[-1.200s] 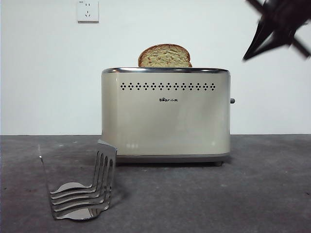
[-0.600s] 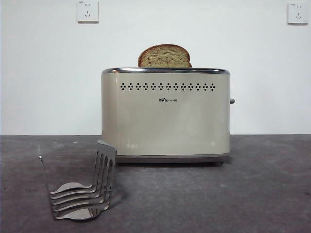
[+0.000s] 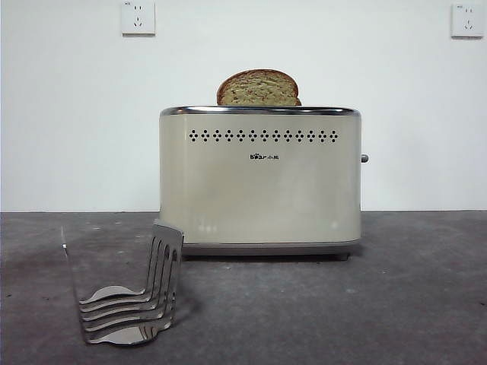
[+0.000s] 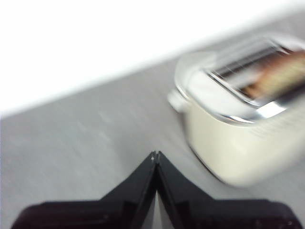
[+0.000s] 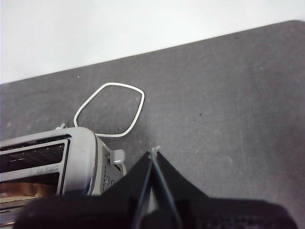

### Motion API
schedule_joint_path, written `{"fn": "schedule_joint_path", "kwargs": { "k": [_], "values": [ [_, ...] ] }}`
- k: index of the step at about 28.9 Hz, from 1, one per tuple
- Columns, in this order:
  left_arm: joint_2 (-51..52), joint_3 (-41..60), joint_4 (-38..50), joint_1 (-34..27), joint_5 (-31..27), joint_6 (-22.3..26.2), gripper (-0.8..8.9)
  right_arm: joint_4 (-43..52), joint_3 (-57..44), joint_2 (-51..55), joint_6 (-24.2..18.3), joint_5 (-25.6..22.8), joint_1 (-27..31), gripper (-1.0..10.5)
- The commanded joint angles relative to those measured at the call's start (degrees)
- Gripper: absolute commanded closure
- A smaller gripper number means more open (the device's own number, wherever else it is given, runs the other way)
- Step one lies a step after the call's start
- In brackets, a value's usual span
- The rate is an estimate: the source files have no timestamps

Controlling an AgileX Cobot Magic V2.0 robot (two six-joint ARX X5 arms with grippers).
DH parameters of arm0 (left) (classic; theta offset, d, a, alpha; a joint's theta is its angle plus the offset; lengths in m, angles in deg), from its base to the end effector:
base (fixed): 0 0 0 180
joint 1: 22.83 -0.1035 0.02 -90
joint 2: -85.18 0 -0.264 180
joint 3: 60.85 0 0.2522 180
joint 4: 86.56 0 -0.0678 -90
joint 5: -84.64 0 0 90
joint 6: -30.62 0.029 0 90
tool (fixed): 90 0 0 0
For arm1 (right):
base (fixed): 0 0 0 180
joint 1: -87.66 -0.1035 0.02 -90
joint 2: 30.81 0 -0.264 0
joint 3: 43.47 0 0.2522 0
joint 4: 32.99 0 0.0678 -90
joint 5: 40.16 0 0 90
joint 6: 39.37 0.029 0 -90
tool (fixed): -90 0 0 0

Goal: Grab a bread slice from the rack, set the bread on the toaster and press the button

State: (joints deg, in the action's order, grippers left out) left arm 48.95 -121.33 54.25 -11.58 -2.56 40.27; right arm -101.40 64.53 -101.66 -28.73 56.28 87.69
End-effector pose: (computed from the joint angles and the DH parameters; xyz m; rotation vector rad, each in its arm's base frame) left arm 0.1277 -0.0268 0.3382 0.1859 0.2396 -0.2653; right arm 0.2170 0.0031 0.4551 0.2117 0.5538 0.0582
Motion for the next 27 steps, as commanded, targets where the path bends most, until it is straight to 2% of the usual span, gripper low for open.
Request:
{"fn": "schedule_joint_path", "kwargs": {
  "k": [1,3,9,12,16,27],
  "values": [
    [12.6,26.1,18.6,-4.3,0.7,-2.0,8.16,0.1,-0.2,-1.3,-0.4,-0.1,0.0,9.5],
    [22.1,37.4,21.2,-6.1,0.6,-6.9,8.16,0.1,-0.2,-2.4,-0.4,-0.1,0.0,9.5],
    [31.5,45.7,20.4,-6.4,0.6,-7.6,8.16,0.2,-0.2,-4.0,-0.4,-0.1,0.0,9.5],
    [34.6,46.2,15.4,-6.6,0.1,-8.0,8.16,0.1,-0.2,-4.4,-0.4,-0.1,0.0,9.5],
    [36.0,46.2,18.2,-6.6,0.3,-7.9,8.16,0.2,-0.2,-4.9,-0.4,-1.0,0.0,9.5],
    [33.0,46.2,17.3,-6.6,0.2,-7.9,8.16,0.1,-0.2,-5.1,-0.4,-1.6,0.0,9.5]
  ]
}}
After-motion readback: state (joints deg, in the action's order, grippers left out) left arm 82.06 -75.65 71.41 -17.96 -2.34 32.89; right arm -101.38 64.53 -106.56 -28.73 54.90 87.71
